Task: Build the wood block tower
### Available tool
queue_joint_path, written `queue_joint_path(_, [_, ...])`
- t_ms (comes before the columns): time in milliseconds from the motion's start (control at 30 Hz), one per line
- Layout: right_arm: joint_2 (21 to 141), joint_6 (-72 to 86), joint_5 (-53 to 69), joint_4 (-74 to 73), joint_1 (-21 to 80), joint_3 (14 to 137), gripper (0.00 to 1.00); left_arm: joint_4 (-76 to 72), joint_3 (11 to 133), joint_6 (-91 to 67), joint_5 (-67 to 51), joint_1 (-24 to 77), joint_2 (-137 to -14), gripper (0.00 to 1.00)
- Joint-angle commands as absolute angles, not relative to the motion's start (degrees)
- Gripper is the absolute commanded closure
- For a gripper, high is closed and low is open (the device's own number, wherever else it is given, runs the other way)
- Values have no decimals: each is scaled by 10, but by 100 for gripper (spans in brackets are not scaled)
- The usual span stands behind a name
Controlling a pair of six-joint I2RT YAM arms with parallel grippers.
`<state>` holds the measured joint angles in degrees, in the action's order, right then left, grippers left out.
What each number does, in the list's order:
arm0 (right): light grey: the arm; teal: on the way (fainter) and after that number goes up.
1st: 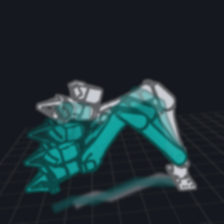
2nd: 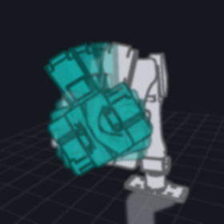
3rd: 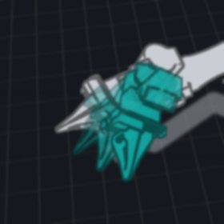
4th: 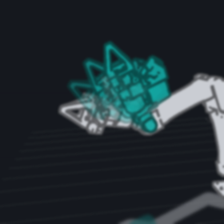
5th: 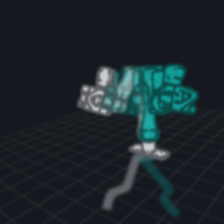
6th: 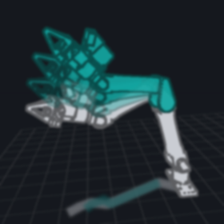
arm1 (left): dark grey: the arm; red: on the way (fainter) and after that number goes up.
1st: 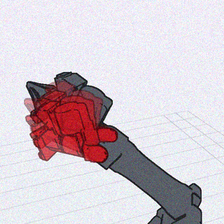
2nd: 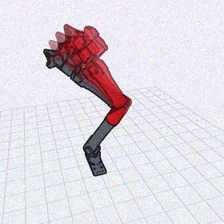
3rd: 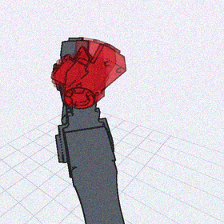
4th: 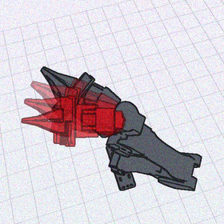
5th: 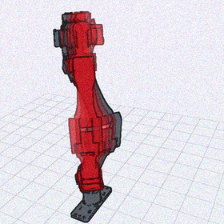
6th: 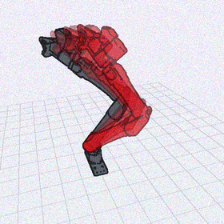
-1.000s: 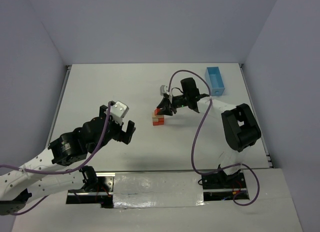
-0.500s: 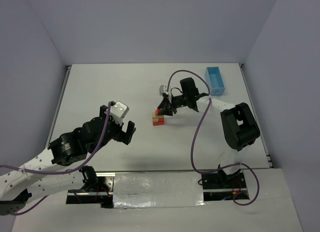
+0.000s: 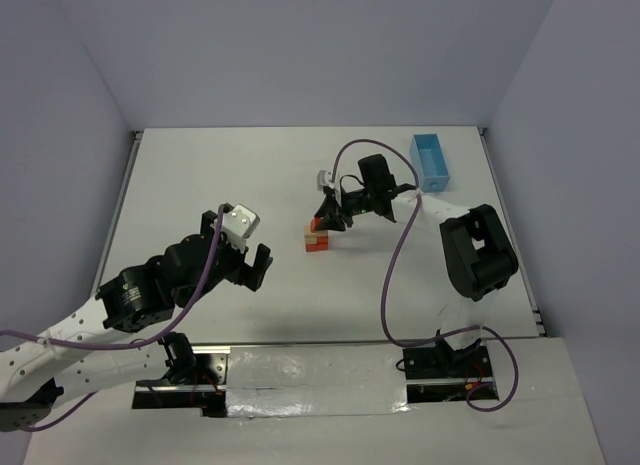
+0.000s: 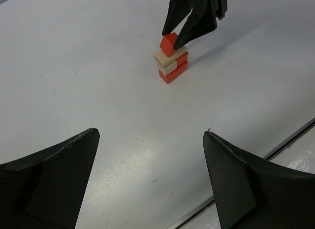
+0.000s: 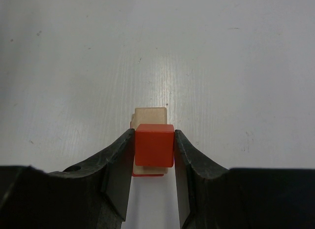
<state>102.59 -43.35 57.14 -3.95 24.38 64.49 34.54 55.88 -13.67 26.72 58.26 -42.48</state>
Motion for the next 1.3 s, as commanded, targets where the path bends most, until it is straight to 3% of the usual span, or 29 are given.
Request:
queue_joint_path(0, [1034, -449, 565, -54, 254, 676, 83, 317, 557, -131, 263, 580, -417, 1])
queue_joint_path(567, [1042, -462, 566, -76, 258, 688, 79, 316, 555, -129, 260, 580, -409, 0])
queue_joint_path(1267, [1023, -444, 570, -38, 258, 667, 81, 316, 555, -127, 252, 580, -409, 0])
